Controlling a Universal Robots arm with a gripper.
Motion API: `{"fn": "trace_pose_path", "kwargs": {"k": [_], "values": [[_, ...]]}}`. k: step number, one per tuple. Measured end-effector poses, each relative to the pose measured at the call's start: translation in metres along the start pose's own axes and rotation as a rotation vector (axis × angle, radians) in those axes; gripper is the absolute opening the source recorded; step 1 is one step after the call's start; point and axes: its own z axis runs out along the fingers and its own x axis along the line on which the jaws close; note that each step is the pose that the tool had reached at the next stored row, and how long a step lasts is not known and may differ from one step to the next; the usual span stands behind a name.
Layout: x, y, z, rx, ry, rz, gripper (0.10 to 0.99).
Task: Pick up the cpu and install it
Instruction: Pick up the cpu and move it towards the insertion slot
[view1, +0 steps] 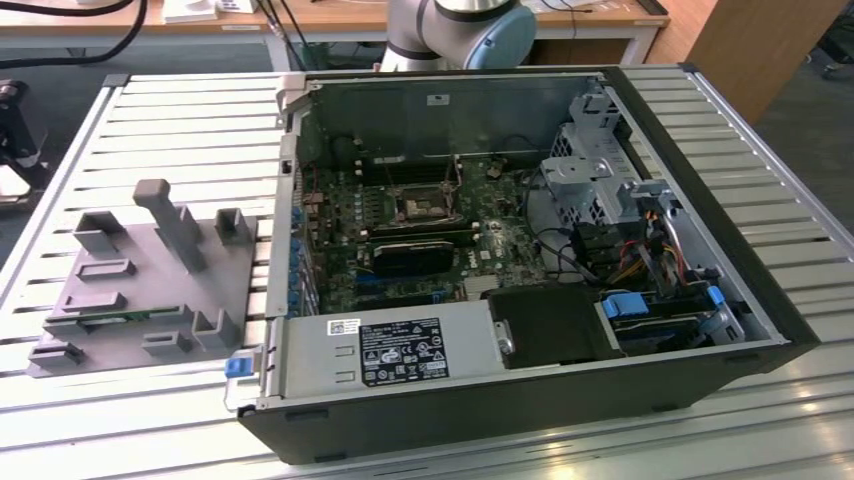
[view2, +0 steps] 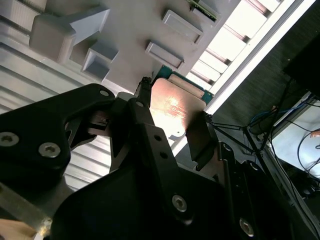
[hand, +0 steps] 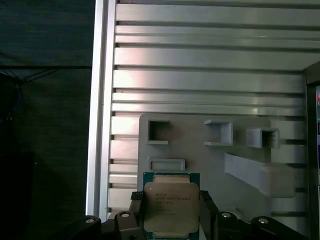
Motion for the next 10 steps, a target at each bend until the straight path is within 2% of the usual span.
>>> {"fn": "trace_pose_path", "kwargs": {"k": [10], "values": [[0.0000,0.0008,-0.0051,0.000,-0.0001,0.000,0.533]]}}
